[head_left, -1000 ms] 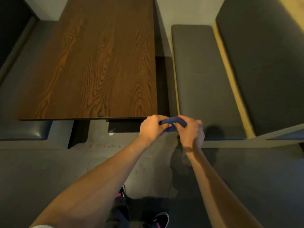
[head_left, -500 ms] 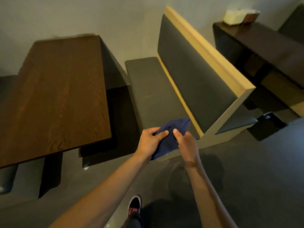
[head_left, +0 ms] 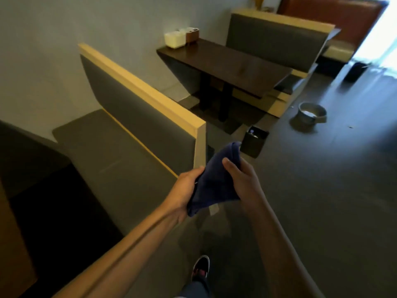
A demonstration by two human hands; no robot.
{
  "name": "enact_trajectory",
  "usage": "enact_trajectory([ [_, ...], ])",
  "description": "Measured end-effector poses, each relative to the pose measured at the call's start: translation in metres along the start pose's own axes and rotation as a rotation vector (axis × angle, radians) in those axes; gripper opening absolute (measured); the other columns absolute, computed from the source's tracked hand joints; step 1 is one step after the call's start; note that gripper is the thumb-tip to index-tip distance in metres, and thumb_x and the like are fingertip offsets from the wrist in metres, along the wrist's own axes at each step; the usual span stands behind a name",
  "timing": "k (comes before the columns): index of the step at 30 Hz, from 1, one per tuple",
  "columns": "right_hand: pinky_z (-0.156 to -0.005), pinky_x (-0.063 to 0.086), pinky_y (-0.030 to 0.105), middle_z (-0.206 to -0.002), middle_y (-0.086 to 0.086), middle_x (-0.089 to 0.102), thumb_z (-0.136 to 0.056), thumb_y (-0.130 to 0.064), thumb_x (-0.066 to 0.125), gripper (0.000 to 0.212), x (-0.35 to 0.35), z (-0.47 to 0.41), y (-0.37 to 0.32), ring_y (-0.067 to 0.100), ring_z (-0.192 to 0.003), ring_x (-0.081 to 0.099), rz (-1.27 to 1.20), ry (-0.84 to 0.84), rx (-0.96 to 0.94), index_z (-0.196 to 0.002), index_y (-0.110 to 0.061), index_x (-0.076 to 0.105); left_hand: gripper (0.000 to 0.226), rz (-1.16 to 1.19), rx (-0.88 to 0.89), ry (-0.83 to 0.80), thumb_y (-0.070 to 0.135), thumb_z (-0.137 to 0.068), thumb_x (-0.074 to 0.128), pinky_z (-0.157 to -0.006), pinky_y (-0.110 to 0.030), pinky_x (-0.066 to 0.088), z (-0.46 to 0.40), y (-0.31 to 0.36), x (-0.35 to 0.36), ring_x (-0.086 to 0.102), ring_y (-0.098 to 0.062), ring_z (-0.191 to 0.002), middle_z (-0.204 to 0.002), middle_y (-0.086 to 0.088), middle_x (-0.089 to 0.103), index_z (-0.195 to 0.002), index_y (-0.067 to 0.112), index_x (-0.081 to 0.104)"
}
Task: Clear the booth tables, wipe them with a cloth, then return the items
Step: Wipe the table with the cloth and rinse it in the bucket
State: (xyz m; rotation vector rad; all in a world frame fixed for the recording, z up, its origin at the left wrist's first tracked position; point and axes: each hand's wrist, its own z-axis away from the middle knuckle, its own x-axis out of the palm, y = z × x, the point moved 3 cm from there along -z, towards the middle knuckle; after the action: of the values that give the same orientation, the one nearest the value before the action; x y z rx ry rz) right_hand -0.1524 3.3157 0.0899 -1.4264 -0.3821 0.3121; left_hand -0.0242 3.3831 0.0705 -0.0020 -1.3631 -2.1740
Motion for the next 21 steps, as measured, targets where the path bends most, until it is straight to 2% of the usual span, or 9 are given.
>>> enact_trajectory([
  [2,-0.065,0.055,0.021,-0.082,-0.006,0.074,-0.102,-0.014,0.052,0.013,-0.036,-0.018,-0.012,0.008,-0.075,0.07,-0.139,0.093,0.028,-0.105,-0.018,0.064,0.029,-0.014,-0.071,-0.057,0.028,-0.102,0.053,-0.077,-0.037,0.051,-0.032,0.01,0.038,0.065,-0.024,-0.074,-0.082,-0.012,0.071,-0.088,0.008,0.071],
  [4,-0.069,0.056,0.027,-0.088,0.001,0.075,-0.1,-0.014,0.055,0.014,-0.062,-0.032,-0.023,0.015,-0.08,0.071,-0.244,0.166,0.066,-0.107,-0.017,0.066,0.024,-0.054,-0.106,-0.094,0.026,-0.102,0.055,-0.079,-0.036,0.052,-0.059,0.016,0.065,0.064,-0.021,-0.076,-0.081,-0.008,0.07,-0.091,0.01,0.07],
  [7,-0.075,0.057,0.033,-0.094,0.005,0.075,-0.093,-0.016,0.06,0.019,-0.117,-0.058,-0.04,0.021,-0.086,0.07,-0.369,0.31,0.068,-0.111,-0.018,0.068,0.024,-0.162,-0.175,-0.235,0.027,-0.102,0.055,-0.065,-0.03,0.056,-0.108,0.02,0.127,0.072,-0.019,-0.074,-0.091,-0.009,0.074,-0.104,0.008,0.07],
  [9,-0.088,0.053,0.044,-0.106,0.01,0.073,-0.085,-0.021,0.063,0.033,-0.147,-0.07,-0.047,0.028,-0.095,0.068,-0.446,0.368,0.057,-0.117,-0.017,0.067,0.029,-0.154,-0.267,-0.332,0.025,-0.106,0.046,-0.055,-0.029,0.058,-0.129,0.023,0.161,0.074,-0.018,-0.067,-0.085,-0.011,0.076,-0.103,0.006,0.067],
  [11,-0.093,0.051,0.047,-0.11,0.011,0.073,-0.082,-0.023,0.062,0.038,-0.182,-0.084,-0.051,0.029,-0.099,0.068,-0.492,0.428,0.038,-0.119,-0.016,0.066,0.037,-0.134,-0.355,-0.443,0.031,-0.108,0.041,-0.065,-0.033,0.062,-0.152,0.022,0.199,0.076,-0.023,-0.081,-0.098,-0.016,0.077,-0.115,0.004,0.066],
  [13,-0.09,0.051,0.045,-0.106,0.009,0.074,-0.081,-0.023,0.061,0.036,-0.221,-0.096,-0.052,0.028,-0.097,0.068,-0.521,0.497,0.029,-0.116,-0.017,0.067,0.043,-0.106,-0.413,-0.517,0.038,-0.104,0.047,-0.08,-0.037,0.061,-0.173,0.021,0.235,0.072,-0.027,-0.098,-0.117,-0.018,0.071,-0.131,0.007,0.061],
  [17,-0.082,0.054,0.042,-0.103,0.015,0.073,-0.079,-0.031,0.065,0.033,-0.304,-0.117,-0.044,0.029,-0.094,0.069,-0.505,0.644,0.061,-0.106,-0.014,0.07,0.033,-0.127,-0.444,-0.58,0.027,-0.089,0.061,-0.072,-0.036,0.06,-0.22,0.012,0.307,0.073,-0.025,-0.088,-0.107,-0.016,0.073,-0.117,0.01,0.069],
  [19,-0.081,0.054,0.044,-0.106,0.018,0.072,-0.08,-0.034,0.069,0.034,-0.345,-0.126,-0.039,0.032,-0.096,0.069,-0.473,0.695,0.094,-0.106,-0.012,0.071,0.039,-0.186,-0.388,-0.559,0.024,-0.083,0.066,-0.075,-0.039,0.057,-0.243,0.013,0.344,0.072,-0.028,-0.095,-0.113,-0.015,0.073,-0.121,0.014,0.068],
  [21,-0.072,0.057,0.04,-0.1,0.013,0.074,-0.09,-0.031,0.065,0.025,-0.4,-0.139,-0.034,0.028,-0.089,0.071,-0.438,0.74,0.105,-0.104,-0.012,0.071,0.045,-0.208,-0.338,-0.541,0.022,-0.082,0.068,-0.079,-0.043,0.056,-0.27,0.013,0.392,0.069,-0.031,-0.106,-0.122,-0.015,0.071,-0.128,0.019,0.065],
])
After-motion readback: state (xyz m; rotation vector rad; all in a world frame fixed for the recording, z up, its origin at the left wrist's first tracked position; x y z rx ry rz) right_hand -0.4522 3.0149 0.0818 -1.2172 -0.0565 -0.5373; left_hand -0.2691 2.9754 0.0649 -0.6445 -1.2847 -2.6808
